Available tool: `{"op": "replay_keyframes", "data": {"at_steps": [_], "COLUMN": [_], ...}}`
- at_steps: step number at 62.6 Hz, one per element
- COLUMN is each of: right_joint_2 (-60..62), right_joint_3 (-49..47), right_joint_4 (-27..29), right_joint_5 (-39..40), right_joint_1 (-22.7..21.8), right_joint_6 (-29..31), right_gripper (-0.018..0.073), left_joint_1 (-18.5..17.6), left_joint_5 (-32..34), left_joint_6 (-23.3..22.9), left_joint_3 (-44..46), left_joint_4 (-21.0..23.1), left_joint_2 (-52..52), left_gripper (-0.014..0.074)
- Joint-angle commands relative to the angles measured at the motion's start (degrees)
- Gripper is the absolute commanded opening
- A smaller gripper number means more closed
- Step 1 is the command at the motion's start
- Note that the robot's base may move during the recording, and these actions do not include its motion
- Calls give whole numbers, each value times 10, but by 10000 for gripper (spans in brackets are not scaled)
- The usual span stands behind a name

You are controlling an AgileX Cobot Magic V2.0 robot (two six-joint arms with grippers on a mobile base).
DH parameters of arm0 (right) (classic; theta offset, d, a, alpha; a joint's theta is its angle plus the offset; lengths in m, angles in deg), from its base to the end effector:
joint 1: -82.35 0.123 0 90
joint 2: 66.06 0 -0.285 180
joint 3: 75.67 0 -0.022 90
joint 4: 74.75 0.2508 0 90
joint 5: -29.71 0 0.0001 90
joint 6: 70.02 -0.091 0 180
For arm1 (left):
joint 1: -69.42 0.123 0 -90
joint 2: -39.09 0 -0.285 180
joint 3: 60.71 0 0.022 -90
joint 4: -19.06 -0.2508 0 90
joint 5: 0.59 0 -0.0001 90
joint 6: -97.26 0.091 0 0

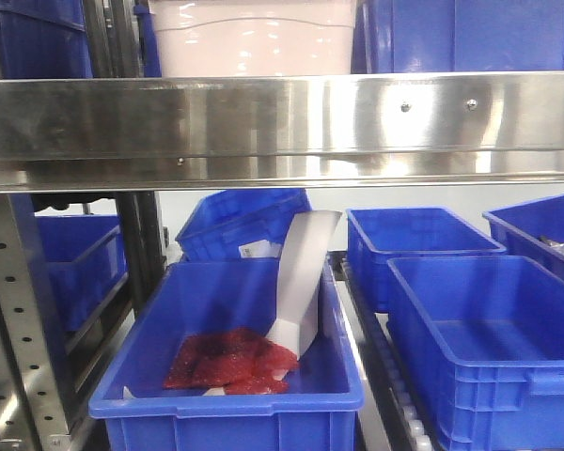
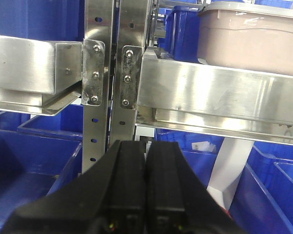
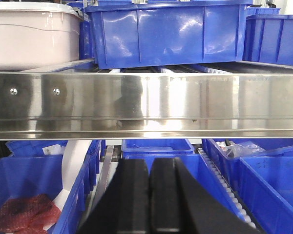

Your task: Grab white bin and place on right shelf

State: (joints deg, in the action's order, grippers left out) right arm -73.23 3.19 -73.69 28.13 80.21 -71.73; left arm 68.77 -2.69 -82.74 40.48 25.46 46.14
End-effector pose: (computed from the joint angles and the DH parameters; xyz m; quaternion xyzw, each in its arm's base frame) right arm 0.0568 -0.0021 0.2016 0.0295 0.6916 0.0041 0.7217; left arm 0.0566 -0.0010 0.2012 -0.0333 0.6935 -0.0456 0.7182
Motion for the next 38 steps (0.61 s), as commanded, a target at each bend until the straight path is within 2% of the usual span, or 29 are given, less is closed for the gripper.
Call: {"op": "replay_keyframes", "data": {"at_steps": [1,38], "right_joint_2": [4,4], "right_joint_3": [-2,-2], "right_joint_4": [1,1], "right_joint_5": [53,53], "right_joint_1": [0,0], "right_joint_6": [6,6], "right_gripper": [50,50], "left_joint_1": [1,1], "left_joint_5": [49,49], "left_joint_6": [-3,-3], "left_joint_3": [-13,-13], "left_joint_4": [3,3], "left_joint_2": [-6,-6], "left_gripper": [-117,-117]}}
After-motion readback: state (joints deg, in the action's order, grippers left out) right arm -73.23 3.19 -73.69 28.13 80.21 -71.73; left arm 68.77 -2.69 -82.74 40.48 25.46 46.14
